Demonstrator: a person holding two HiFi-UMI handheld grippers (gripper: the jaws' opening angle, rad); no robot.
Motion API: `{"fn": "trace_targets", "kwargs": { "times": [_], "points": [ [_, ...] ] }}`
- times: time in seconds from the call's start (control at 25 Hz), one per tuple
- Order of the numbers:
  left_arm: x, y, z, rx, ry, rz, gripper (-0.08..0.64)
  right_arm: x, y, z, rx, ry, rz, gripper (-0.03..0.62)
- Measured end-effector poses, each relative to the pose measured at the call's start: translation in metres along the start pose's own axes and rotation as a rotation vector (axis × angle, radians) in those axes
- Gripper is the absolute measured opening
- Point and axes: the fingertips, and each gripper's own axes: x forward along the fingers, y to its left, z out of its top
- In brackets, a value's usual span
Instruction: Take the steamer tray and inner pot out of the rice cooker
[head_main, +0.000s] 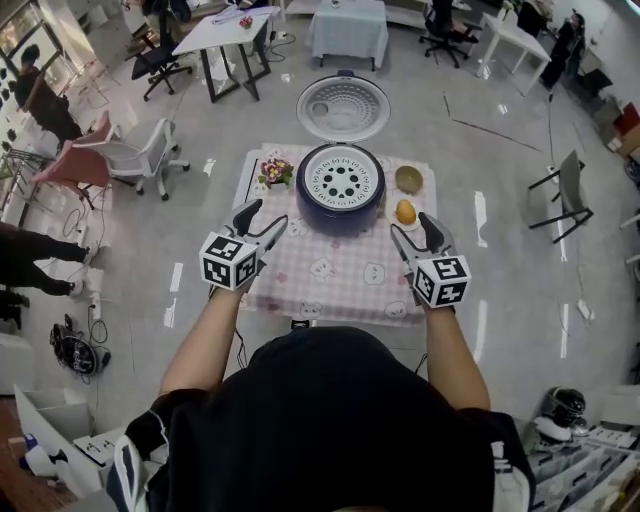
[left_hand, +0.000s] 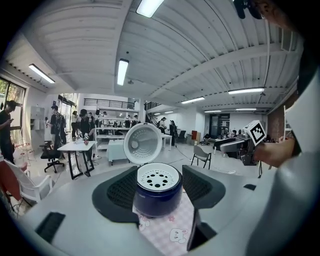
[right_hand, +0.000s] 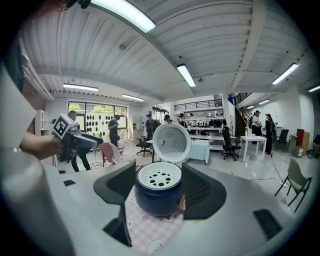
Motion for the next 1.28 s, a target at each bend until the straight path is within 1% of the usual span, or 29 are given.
{"fn": "trace_targets", "kwargs": {
  "times": [0.32, 0.6, 0.88, 1.08, 1.16, 1.28],
  "points": [
    [0.026, 0.044, -0.001, -0.001, 0.025, -0.065, 0.288, 0.040, 0.014, 0.011, 0.000, 0.017, -0.030, 0.296],
    [0.048, 0.085, 0.002, -0.001, 0.028, -0.112, 0.288, 0.080, 0.021, 0.021, -0.003, 0.023, -0.045, 0.296],
    [0.060, 0.116, 0.002, -0.003, 0.037, -0.162, 0.288, 0.109, 0.033, 0.023, 0.000, 0.067, -0.048, 0.296],
    [0.072, 0.124, 0.001, -0.002, 0.042, -0.212, 0.288, 0.115, 0.026, 0.030, -0.006, 0.077, -0.087, 0.291],
    [0.073, 0.128, 0.001, -0.003, 0.043, -0.217, 0.288, 0.122, 0.025, 0.032, -0.022, 0.085, -0.082, 0.287],
    [0.076, 0.126, -0.002, -0.006, 0.051, -0.230, 0.288, 0.126, 0.026, 0.028, -0.053, 0.125, -0.056, 0.282]
  ]
}}
